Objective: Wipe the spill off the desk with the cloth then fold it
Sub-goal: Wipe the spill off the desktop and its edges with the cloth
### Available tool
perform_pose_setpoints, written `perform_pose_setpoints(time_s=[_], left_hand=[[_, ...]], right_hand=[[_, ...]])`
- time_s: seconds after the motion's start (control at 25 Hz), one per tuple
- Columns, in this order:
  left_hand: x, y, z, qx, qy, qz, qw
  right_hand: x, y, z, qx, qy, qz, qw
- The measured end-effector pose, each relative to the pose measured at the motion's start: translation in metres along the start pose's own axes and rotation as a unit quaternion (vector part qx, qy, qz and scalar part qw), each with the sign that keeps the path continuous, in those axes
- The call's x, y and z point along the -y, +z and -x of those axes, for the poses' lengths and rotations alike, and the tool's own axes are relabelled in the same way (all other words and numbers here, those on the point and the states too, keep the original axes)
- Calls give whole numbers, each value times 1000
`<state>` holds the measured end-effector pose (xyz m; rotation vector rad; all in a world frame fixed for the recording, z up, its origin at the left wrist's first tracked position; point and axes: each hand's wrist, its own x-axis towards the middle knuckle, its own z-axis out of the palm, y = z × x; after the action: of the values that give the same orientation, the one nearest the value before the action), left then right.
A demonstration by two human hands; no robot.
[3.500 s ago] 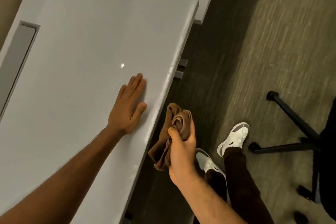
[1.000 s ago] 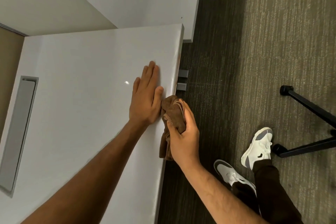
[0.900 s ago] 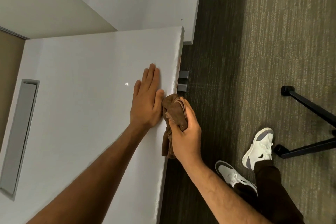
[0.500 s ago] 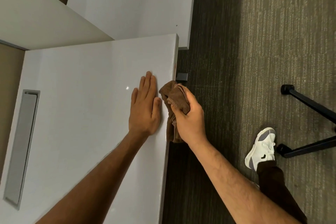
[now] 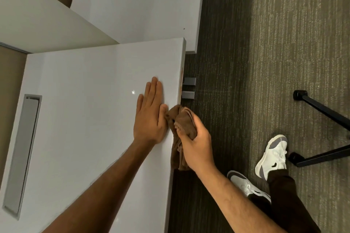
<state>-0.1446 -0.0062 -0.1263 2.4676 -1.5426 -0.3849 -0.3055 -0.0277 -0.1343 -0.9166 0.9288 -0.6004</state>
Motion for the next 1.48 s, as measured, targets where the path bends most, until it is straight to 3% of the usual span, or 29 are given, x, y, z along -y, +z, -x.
perform_pose_setpoints(time_s=[0.16,0.28,0.4,0.64,1.2,1.48], left_hand=[[1,1,-1,1,-6,3,1000],[1,1,0,8,-1,4,1000],[2,-1,-1,12,-1,0,1000],[2,-2,-2,8,0,-11,1000],[-9,-7,-2,14,-9,12,1000],[-6,-5,-2,17,-11,4,1000]], right_hand=[[24,0,-51,-38,17,-5,999],[40,-13,-87,-116,116,-143,976],[53,-21,-115,-157,141,-228,951],[55,9,-121,-6,73,-94,993],[-7,20,34,2,80,-12,997],[8,18,-26,1,20,-15,1000]])
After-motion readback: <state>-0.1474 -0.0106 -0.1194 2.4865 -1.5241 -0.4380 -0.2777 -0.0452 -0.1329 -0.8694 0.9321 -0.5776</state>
